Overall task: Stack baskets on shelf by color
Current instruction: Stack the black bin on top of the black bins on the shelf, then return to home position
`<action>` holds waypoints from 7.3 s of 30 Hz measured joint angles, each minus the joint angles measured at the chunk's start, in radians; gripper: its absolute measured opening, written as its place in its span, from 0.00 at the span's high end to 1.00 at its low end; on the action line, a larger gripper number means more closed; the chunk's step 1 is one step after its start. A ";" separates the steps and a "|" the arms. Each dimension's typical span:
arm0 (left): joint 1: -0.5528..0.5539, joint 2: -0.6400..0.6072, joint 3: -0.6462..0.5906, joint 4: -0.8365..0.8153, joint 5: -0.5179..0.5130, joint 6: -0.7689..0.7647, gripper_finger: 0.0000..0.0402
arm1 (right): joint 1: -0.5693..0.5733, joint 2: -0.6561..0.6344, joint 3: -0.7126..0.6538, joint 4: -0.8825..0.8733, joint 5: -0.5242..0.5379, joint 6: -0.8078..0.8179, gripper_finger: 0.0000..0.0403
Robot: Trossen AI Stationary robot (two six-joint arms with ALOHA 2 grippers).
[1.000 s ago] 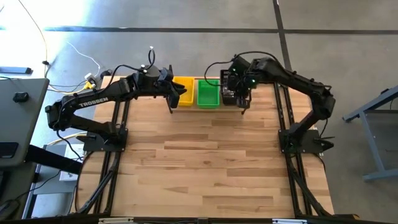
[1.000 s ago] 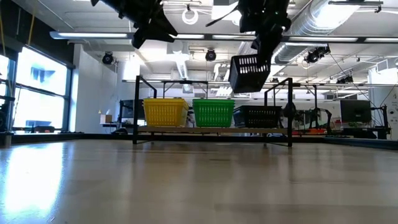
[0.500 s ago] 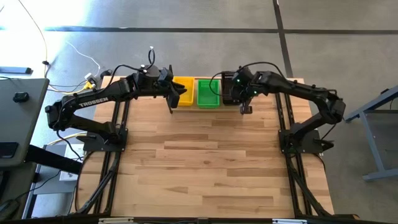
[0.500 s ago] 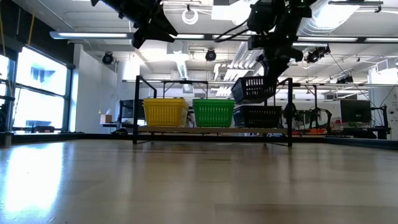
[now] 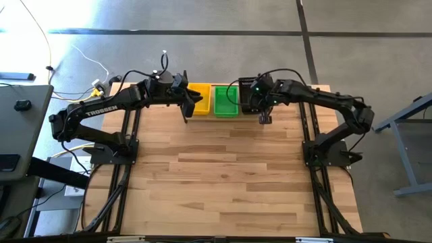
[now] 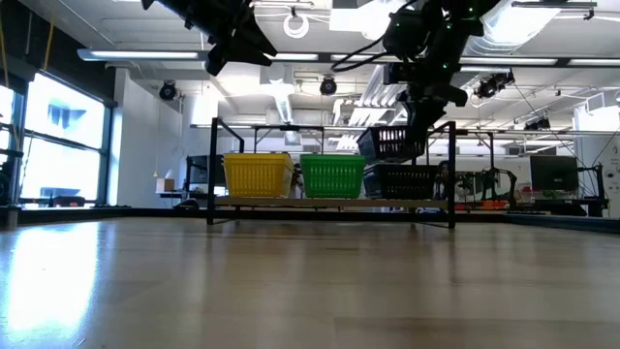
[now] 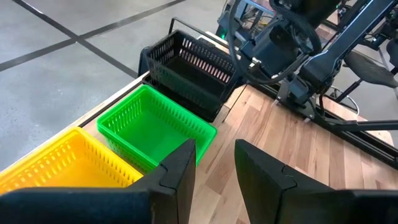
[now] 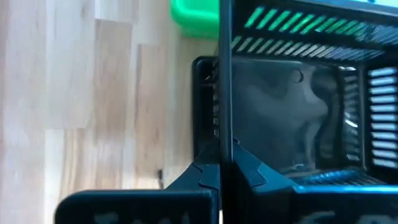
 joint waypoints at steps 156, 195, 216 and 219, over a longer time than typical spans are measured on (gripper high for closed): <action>-0.171 -0.988 -1.060 0.463 0.055 -0.012 0.75 | 0.389 -0.727 0.125 -0.103 0.325 0.799 0.76; -0.171 -0.988 -1.059 0.420 0.007 -0.097 0.75 | 0.389 -1.466 -1.134 0.778 -0.097 0.925 0.76; -0.171 -0.988 -1.059 0.420 0.007 -0.097 0.75 | 0.389 -1.434 -1.160 0.794 -0.061 0.888 0.76; -0.171 -0.988 -1.059 0.420 0.007 -0.097 0.75 | 0.389 -1.434 -1.160 0.794 -0.061 0.888 0.76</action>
